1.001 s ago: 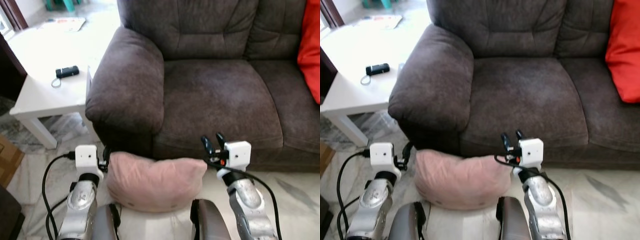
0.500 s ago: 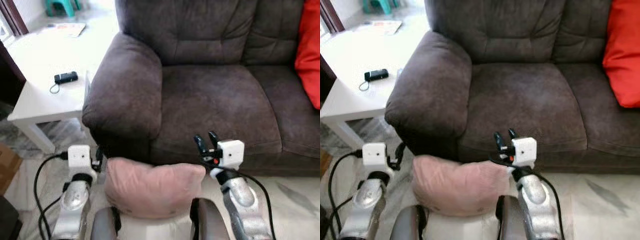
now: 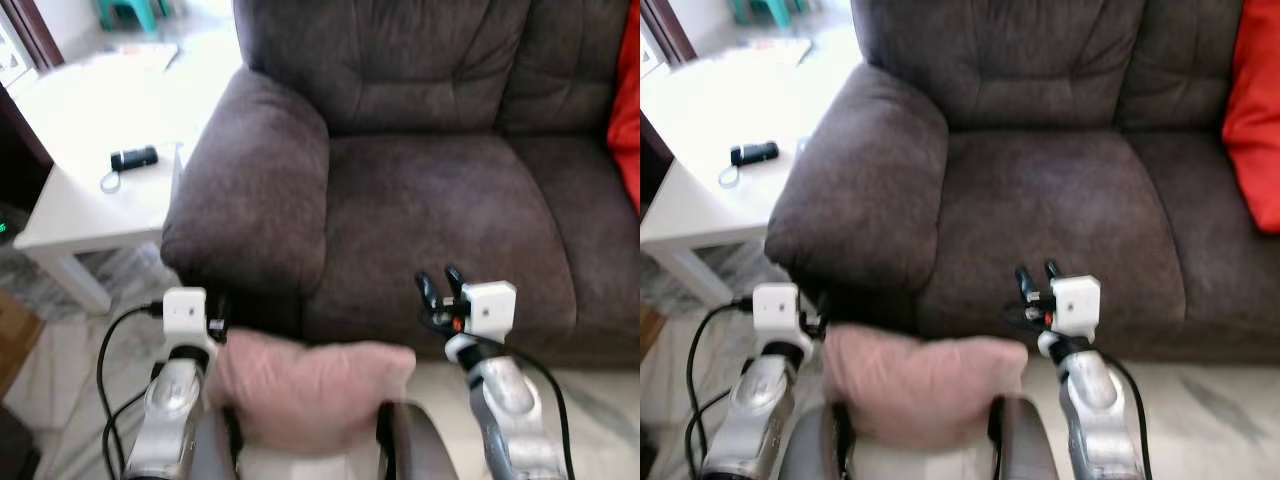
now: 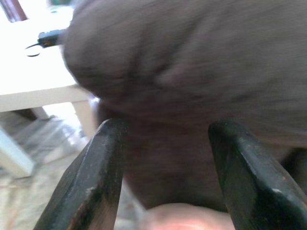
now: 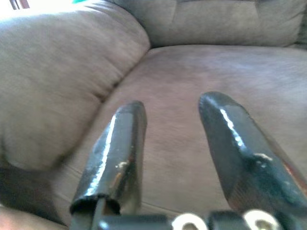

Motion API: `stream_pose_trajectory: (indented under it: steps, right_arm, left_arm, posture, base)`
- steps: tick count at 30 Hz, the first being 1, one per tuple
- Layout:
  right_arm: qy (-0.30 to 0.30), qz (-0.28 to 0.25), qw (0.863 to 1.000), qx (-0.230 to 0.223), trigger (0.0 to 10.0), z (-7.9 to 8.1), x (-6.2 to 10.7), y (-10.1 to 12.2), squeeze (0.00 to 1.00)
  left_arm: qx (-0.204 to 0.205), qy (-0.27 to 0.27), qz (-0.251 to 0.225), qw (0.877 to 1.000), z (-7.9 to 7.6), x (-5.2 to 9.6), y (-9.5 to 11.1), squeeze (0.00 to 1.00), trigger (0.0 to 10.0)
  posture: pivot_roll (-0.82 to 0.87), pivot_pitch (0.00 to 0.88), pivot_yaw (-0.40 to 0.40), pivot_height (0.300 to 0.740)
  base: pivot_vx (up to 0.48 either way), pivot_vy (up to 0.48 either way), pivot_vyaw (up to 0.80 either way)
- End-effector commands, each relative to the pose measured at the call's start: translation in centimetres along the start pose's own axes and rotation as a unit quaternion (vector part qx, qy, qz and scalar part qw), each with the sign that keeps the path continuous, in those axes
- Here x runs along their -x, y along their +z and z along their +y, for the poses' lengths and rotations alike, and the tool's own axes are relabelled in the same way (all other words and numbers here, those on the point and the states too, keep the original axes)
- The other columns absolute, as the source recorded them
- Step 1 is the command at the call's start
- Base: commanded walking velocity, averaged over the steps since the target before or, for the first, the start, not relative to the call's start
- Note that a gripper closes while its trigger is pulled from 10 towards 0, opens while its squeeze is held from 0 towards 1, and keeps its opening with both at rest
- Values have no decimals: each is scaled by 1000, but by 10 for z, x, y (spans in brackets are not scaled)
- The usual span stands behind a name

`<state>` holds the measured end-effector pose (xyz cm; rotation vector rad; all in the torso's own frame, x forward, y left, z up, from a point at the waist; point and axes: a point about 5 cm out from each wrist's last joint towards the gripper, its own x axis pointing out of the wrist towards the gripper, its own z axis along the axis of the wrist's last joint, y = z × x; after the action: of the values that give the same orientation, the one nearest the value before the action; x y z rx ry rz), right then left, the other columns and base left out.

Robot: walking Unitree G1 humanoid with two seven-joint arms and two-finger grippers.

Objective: Move the pillow to the sofa from floor

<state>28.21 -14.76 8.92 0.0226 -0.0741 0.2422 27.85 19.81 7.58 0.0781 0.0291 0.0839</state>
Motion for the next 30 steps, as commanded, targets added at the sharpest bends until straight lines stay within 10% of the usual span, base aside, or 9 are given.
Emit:
stream_pose_trajectory:
  steps: [1,12,22,23,24,30]
  right_arm:
    - [-12,4,1000,10,10000,-10,3,0,0]
    - [-12,5,1000,10,10000,-10,4,0,0]
    - [-9,7,1000,11,10000,-10,3,0,0]
    - [-9,6,1000,11,10000,-10,3,0,0]
    - [-7,6,1000,12,10000,-10,3,0,0]
    - [-6,5,1000,13,10000,-11,3,1,0]
  left_arm:
    - [5,-10,-1,1000,-7,-1,1,0,10000]
    - [-12,-43,27,999,-6,9,-14,0,10000]
    - [41,3,162,986,6,21,-56,0,10000]
    - [51,10,178,983,8,20,-60,43,10000]
    - [60,22,193,979,11,19,-65,1000,10000]
    - [80,22,213,973,12,12,-69,1000,10000]
  posture:
    - [-43,106,3,498]
    - [-45,109,4,498]
    - [-44,112,0,498]
    - [-47,113,1,498]
    - [-49,110,0,498]
    - [-58,113,-1,498]
  base:
    - [277,0,0]
    - [152,0,0]
    - [0,0,0]
    - [0,0,0]
    - [0,0,0]
    - [0,0,0]
